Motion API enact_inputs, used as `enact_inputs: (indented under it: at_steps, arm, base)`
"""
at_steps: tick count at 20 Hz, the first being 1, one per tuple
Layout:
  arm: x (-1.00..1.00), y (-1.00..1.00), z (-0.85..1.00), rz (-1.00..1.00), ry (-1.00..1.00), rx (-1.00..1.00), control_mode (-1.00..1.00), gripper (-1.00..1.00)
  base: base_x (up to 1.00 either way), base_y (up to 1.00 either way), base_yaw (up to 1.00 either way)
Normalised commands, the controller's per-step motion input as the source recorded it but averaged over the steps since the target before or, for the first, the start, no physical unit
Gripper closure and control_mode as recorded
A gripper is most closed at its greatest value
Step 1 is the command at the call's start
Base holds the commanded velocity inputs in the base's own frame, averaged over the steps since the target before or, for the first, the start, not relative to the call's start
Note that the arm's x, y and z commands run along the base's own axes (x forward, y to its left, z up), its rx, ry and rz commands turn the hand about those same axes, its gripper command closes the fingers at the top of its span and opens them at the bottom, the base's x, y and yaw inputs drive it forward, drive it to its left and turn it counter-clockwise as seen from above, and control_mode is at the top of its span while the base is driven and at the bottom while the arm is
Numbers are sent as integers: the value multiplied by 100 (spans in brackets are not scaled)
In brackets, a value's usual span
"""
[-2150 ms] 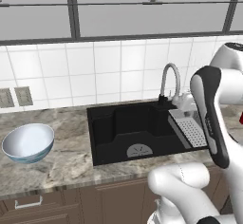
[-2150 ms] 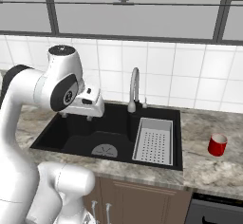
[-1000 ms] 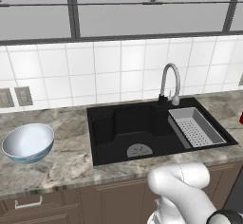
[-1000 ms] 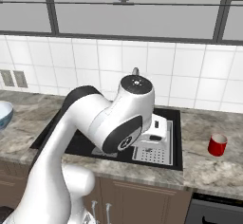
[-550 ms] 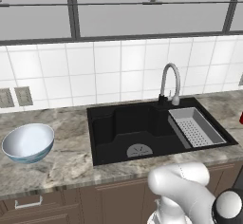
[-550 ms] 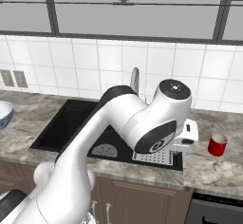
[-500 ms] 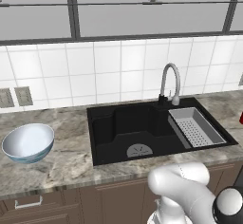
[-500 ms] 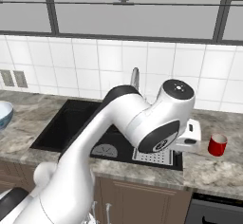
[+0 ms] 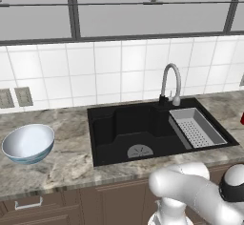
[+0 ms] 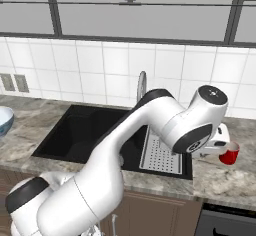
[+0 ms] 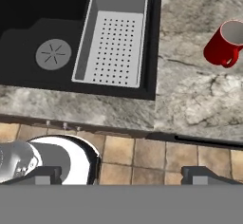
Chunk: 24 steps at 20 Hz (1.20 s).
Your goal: Pick the mug and place it in the sink. Pick the bowl and place it in the open cabinet and then close the cabinet.
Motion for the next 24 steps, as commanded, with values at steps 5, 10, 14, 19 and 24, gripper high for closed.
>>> enact_inputs:
  at_steps: [5, 10, 14, 19, 24]
  arm:
    - [39, -40, -24, 6, 0, 0, -100, -100]
    - [28, -37, -27, 6, 0, 0, -100, -100]
    - [20, -32, -21, 2, 0, 0, -100, -100]
    - [36, -19, -25, 0, 0, 0, -100, -100]
    - [45, -11, -23, 0, 0, 0, -100, -100]
  base:
    - [0, 0, 0]
    - [0, 0, 0]
    - [0, 0, 0]
    - [0, 0, 0]
    - [0, 0, 0]
